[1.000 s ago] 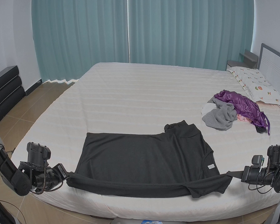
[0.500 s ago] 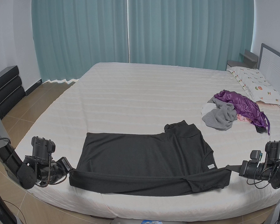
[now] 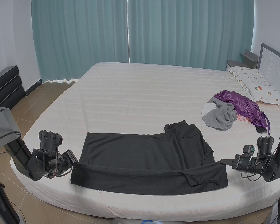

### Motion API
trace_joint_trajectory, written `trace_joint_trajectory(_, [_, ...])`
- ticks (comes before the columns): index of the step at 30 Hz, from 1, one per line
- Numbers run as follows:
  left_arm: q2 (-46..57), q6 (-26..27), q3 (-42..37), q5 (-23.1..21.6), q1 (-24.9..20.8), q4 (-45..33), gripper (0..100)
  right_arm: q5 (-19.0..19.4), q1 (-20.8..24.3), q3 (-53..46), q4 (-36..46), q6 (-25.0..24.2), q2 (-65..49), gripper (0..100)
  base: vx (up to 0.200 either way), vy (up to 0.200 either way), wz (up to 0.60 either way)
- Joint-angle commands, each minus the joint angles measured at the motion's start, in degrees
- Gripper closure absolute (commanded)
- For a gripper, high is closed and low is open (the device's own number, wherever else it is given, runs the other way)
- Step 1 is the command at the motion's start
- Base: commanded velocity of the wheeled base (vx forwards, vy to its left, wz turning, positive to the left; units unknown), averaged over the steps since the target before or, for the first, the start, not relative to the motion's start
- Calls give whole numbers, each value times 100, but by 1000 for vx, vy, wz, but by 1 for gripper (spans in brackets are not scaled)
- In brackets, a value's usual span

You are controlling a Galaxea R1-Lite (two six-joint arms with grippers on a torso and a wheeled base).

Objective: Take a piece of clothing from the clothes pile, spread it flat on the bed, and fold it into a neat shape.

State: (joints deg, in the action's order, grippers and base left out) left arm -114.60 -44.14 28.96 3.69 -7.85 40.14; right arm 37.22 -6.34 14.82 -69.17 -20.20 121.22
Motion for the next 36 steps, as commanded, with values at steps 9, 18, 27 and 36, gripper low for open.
trace_joint_trajectory(9, [-633, 2, 505, 17, 20, -7, 100, -127, 124, 565, 9, -309, 552, 100, 0, 0, 0])
trace_joint_trajectory(18, [-985, 2, 707, 17, 29, 2, 100, -136, 133, 873, 18, -318, 903, 100, 0, 0, 0])
trace_joint_trajectory(27, [-1205, 2, 865, 17, 29, 29, 100, -250, 133, 1110, 9, -318, 1193, 100, 0, 0, 0])
trace_joint_trajectory(36, [-1389, 2, 1015, 17, 29, 20, 100, -250, 159, 1260, 9, -318, 1413, 100, 0, 0, 0])
